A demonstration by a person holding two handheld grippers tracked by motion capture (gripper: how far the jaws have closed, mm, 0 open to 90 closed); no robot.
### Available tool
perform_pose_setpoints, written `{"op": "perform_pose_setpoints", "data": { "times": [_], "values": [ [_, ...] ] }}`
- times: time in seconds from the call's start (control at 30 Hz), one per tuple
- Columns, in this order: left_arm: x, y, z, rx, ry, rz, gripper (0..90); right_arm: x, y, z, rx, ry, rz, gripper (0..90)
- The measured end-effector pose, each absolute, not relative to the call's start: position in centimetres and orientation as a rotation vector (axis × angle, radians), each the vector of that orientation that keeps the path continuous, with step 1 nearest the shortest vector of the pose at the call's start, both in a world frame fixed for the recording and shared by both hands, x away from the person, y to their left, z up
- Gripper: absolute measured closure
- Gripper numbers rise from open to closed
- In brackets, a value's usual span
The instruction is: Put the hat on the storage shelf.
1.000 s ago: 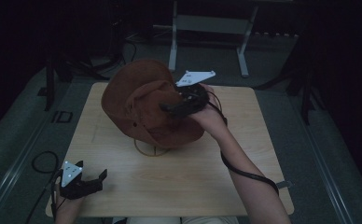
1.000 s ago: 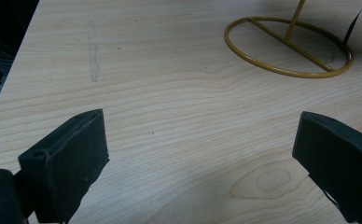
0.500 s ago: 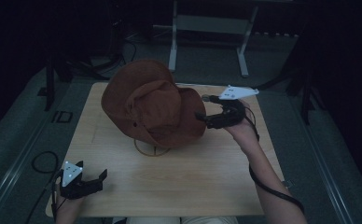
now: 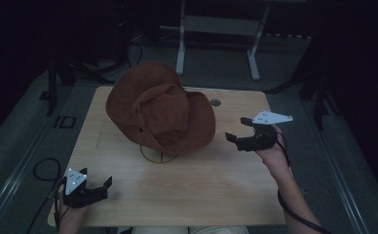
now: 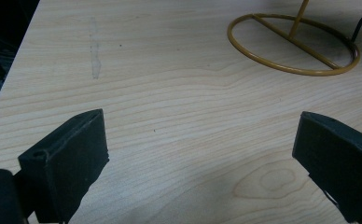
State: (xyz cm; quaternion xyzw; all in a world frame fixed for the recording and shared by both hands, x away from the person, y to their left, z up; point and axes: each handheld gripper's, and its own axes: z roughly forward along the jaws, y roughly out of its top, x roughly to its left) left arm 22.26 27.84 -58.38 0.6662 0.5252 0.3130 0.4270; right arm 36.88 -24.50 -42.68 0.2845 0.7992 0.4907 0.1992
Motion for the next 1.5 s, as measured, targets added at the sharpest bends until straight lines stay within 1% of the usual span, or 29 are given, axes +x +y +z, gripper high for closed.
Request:
{"op": "perform_pose_setpoints", "data": {
  "times": [0.33, 0.73, 1.17, 1.37, 1.4, 1.5],
  "values": [
    [22.3, 27.9, -58.4, 1.666, 1.312, 0.780, 3.6, 35.2, -26.8, -48.2, 0.859, 2.250, 1.339, 13.7],
    [22.3, 27.9, -58.5, 1.667, 1.316, 0.778, 3.6, 33.8, -28.5, -53.7, 0.946, 2.273, 1.308, 13.7],
    [22.3, 27.9, -58.5, 1.668, 1.313, 0.777, 3.6, 31.7, -31.1, -56.1, 0.993, 2.237, 1.292, 13.6],
    [22.2, 27.9, -58.5, 1.667, 1.312, 0.774, 3.6, 30.5, -31.8, -56.3, 0.988, 2.203, 1.251, 13.6],
    [22.2, 27.9, -58.5, 1.666, 1.312, 0.774, 3.6, 29.7, -32.3, -56.5, 0.980, 2.188, 1.215, 13.5],
    [22.1, 28.0, -58.4, 1.659, 1.313, 0.775, 3.6, 29.0, -33.1, -56.5, 0.981, 2.161, 1.197, 13.4]
  ]
}}
